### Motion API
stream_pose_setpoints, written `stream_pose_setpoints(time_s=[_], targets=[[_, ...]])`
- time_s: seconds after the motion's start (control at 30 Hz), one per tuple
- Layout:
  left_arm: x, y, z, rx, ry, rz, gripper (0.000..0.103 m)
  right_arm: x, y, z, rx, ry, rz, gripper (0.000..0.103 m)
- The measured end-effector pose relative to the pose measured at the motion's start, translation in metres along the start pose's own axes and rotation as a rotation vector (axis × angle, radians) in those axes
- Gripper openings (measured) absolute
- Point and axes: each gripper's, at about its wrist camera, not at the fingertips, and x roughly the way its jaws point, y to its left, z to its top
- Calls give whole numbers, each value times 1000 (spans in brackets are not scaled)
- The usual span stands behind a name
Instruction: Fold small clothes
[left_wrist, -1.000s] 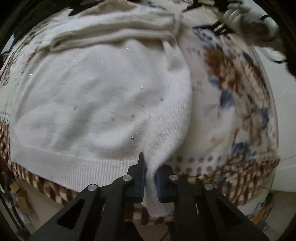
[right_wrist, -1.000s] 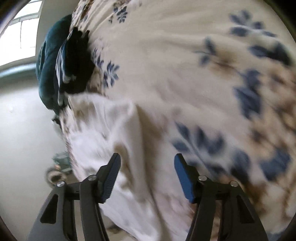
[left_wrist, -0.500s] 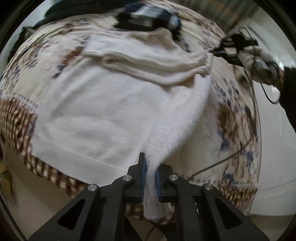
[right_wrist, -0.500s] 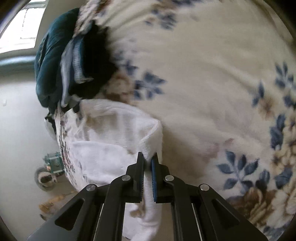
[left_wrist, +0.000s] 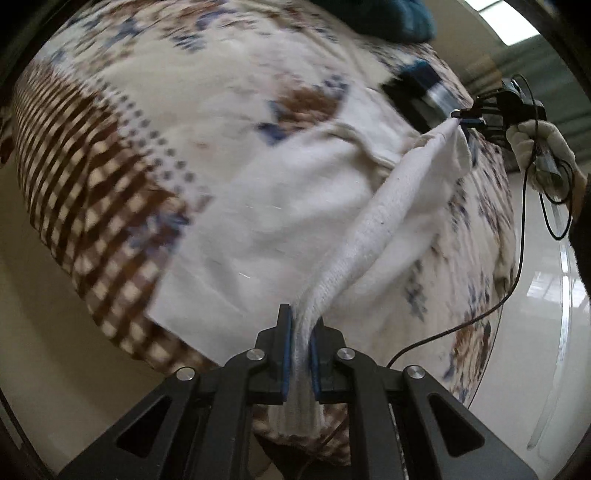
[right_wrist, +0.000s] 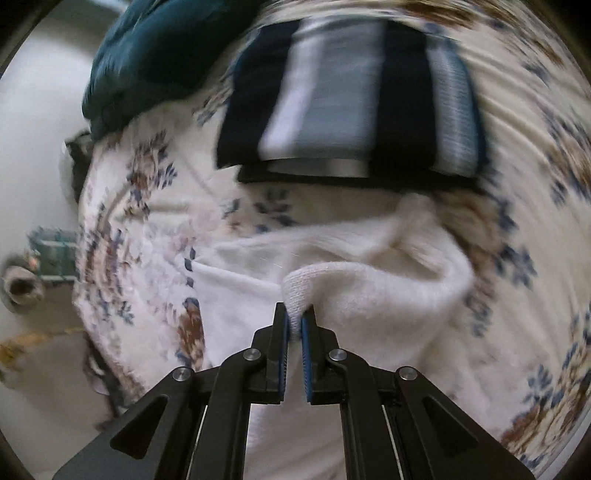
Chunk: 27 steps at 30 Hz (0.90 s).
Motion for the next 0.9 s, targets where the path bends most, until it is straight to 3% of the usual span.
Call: stream_pose_setpoints(time_s=[0.13, 0.27, 0.43, 0.53, 0.57, 0.6, 0.67, 0.8, 0.9], targets=[[20, 42, 19, -57, 53, -26, 6, 60, 65, 16, -48, 48, -108, 6], [33, 75, 35, -100, 94, -52, 6, 104, 99, 18, -66, 76, -178, 6], [46, 98, 51, -83, 135, -33, 3, 136, 115, 19, -68, 109, -190, 7], [50, 106, 54, -78, 159, -50, 3, 127, 109, 0, -73, 123, -177, 17], [49, 105, 55, -64, 166, -55, 3, 121, 104, -10, -66, 136, -153, 28], [50, 102, 55, -45, 174, -50, 3, 110, 96, -30, -53, 149, -117, 41], [51, 100, 55, -11, 188, -44, 3, 85, 75, -88, -37, 151, -103, 48], [47, 91, 52, 32, 200, -15, 3, 72, 24, -218, 45, 225, -135, 48], [47, 87, 54, 45, 198, 5, 3, 96, -21, -317, 237, 357, -55, 48]])
